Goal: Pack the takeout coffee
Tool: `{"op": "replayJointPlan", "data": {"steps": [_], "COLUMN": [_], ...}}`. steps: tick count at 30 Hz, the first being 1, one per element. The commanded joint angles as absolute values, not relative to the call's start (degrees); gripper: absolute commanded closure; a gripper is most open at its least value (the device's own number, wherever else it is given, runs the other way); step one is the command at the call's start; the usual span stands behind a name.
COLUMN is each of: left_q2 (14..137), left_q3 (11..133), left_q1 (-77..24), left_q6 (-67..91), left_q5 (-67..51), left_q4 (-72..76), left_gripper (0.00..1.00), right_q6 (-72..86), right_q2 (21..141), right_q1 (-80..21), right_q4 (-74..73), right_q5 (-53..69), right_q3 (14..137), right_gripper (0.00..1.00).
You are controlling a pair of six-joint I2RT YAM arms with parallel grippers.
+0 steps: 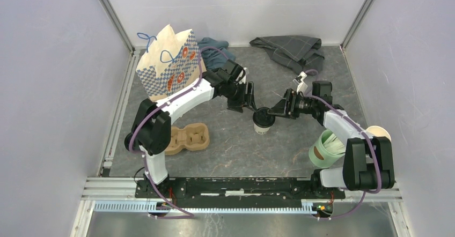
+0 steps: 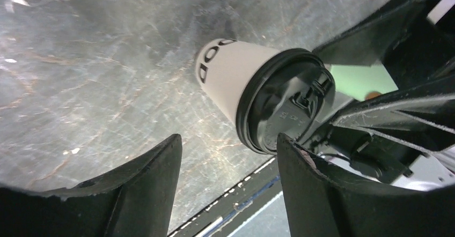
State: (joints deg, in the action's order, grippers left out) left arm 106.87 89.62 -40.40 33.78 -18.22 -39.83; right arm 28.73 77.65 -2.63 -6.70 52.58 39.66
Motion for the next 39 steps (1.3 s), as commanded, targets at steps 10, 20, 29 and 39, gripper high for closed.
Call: {"op": "replayJointPlan", "data": {"steps": [10,20,29,39], "left_q2": [106.1,106.8,106.8,106.8], "left_q3": [80.2,77.2,71.7,75.7], "left_q1": [-40.4,-40.4,-40.4,-40.5], "left_q6": [41.0,39.9,37.8,38.5], "left_q5": [-31.3,-27.8,-24.6,-25.0], "left_q4": [-28.0,-28.6,-28.2,-29.3], "left_gripper": [0.52,0.61,0.64,0.65], "right_q6": [26.8,25.8,16.6,24.5], "right_q2": [79.8,79.7,81.5,73.0], "right_q1": [-1.2,-1.0,-0.6,-0.4], "right_q4": [-5.0,-1.5,-8.6,-10.4], "right_q5": [53.8,52.5,46.7,51.9], "right_q3": [41.6,33.4,35.0,38.8], "right_gripper": [0.49,0.52,0.51,0.35]}}
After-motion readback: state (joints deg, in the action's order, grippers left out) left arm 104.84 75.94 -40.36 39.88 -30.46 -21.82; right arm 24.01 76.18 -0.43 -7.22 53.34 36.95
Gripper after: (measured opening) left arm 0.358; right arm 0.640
